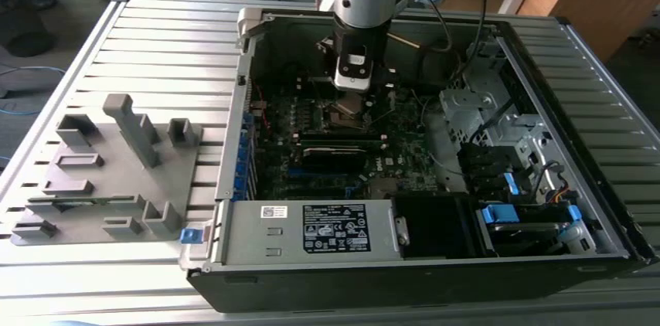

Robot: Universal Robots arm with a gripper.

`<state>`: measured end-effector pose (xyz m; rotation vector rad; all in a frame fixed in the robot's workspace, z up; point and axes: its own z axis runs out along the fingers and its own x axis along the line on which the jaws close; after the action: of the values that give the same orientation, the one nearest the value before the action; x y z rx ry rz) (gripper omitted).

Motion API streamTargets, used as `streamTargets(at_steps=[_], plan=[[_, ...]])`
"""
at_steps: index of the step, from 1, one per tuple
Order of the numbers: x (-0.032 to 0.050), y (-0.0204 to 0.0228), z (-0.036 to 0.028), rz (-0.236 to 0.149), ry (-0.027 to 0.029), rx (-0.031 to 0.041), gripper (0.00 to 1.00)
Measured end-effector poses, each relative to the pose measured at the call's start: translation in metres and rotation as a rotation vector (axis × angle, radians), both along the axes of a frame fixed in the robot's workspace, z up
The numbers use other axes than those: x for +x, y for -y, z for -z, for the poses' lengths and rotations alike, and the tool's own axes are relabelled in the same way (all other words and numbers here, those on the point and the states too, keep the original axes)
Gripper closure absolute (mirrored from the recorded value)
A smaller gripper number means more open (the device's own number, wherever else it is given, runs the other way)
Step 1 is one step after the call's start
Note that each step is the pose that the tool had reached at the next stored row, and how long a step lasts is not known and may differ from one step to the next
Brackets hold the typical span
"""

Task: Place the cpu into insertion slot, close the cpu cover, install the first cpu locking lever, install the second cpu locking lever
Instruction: 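Place the cpu into insertion slot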

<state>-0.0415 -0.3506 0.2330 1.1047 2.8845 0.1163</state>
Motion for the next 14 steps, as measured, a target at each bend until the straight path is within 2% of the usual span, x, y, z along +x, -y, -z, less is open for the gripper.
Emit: streamTargets(at_steps=[2,11,14], plan=[[0.0000,0.0000,0.0001,0.007,0.0000,0.0000,0.46],[0.0000,0.0000,0.0010,0.168,0.0000,0.0000,0.46],[0.0000,-0.0002,0.0010,0.190,-0.0001,-0.0001,0.46]])
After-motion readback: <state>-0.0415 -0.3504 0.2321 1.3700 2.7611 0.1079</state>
